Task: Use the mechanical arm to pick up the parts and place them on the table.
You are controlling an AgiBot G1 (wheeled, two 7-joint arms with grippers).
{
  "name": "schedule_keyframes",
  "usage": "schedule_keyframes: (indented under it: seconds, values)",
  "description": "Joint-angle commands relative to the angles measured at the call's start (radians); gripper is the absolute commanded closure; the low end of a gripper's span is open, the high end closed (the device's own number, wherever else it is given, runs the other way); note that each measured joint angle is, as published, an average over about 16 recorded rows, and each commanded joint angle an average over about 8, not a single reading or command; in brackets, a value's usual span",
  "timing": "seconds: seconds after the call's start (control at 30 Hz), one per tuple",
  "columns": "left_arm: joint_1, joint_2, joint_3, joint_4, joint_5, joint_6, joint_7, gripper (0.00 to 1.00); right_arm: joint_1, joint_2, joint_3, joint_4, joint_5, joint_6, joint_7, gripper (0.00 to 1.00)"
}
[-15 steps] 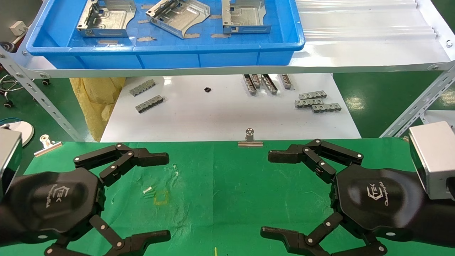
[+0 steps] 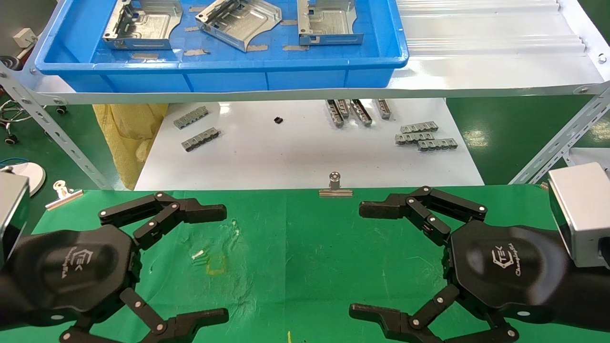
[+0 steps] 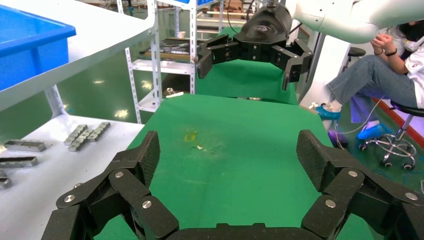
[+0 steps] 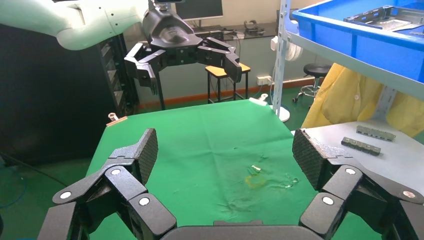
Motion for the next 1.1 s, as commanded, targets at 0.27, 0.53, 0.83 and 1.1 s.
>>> schedule_keyframes:
  seconds: [0.27, 0.53, 0.83, 1.1]
  values:
    - [0.000, 0.000, 0.000, 0.000, 0.000, 0.000, 0.000, 0.00, 0.000, 0.000, 0.000, 0.000, 0.000, 0.000, 0.000, 0.00]
    - [0.000, 0.000, 0.000, 0.000, 0.000, 0.000, 0.000, 0.00, 0.000, 0.000, 0.000, 0.000, 0.000, 0.000, 0.000, 0.32]
    - [0.000, 0.000, 0.000, 0.000, 0.000, 0.000, 0.000, 0.00, 0.000, 0.000, 0.000, 0.000, 0.000, 0.000, 0.000, 1.00]
    - [0.000, 0.000, 0.000, 0.000, 0.000, 0.000, 0.000, 0.00, 0.000, 0.000, 0.000, 0.000, 0.000, 0.000, 0.000, 1.00]
